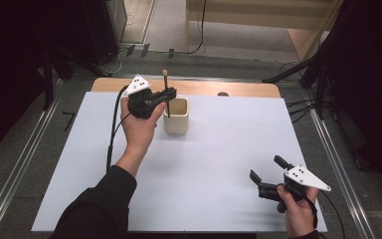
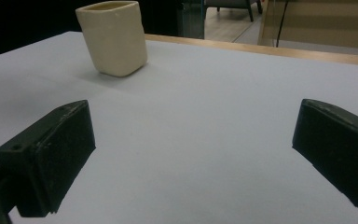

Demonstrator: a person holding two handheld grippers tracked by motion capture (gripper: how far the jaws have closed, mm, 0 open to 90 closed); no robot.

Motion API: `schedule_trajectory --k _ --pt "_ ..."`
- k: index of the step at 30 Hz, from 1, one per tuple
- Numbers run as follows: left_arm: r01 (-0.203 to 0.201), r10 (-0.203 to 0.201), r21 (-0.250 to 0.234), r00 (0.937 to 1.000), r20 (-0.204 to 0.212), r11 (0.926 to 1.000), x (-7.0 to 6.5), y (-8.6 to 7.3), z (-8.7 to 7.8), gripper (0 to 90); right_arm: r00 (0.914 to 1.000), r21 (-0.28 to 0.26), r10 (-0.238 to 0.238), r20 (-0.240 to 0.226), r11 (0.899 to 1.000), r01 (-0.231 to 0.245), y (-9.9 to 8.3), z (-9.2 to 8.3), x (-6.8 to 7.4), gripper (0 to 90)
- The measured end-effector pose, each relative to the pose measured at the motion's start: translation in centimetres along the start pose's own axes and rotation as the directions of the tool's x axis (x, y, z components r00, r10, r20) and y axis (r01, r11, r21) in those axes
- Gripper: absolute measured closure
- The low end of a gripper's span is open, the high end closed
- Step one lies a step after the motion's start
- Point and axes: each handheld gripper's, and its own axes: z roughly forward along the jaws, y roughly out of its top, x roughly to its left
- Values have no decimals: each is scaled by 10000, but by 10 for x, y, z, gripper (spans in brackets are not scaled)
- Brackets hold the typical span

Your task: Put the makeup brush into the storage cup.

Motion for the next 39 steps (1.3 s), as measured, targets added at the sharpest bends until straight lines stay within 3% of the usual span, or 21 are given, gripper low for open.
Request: schedule_trajectory --k 8,16,25,31,39 --pt "180 -178 -137 9998 117 9997 6 0 14 836 10000 -16 44 -42 10000 -44 0 0 0 0" --pt "302 -310 -545 9994 -144 9981 14 -3 25 836 9999 -5 80 -62 10000 -80 -1 0 -1 0" --pt "224 -231 -262 9994 -271 9994 16 -12 33 835 9999 11 112 -79 9999 -112 -2 0 -2 0" --pt "551 -558 -163 9973 -470 9983 20 -20 35 834 10000 49 47 -54 10000 -47 -2 1 0 0" --pt "614 -598 220 9958 -697 9979 23 -34 40 834 10000 62 17 -41 10000 -17 -2 1 0 0"
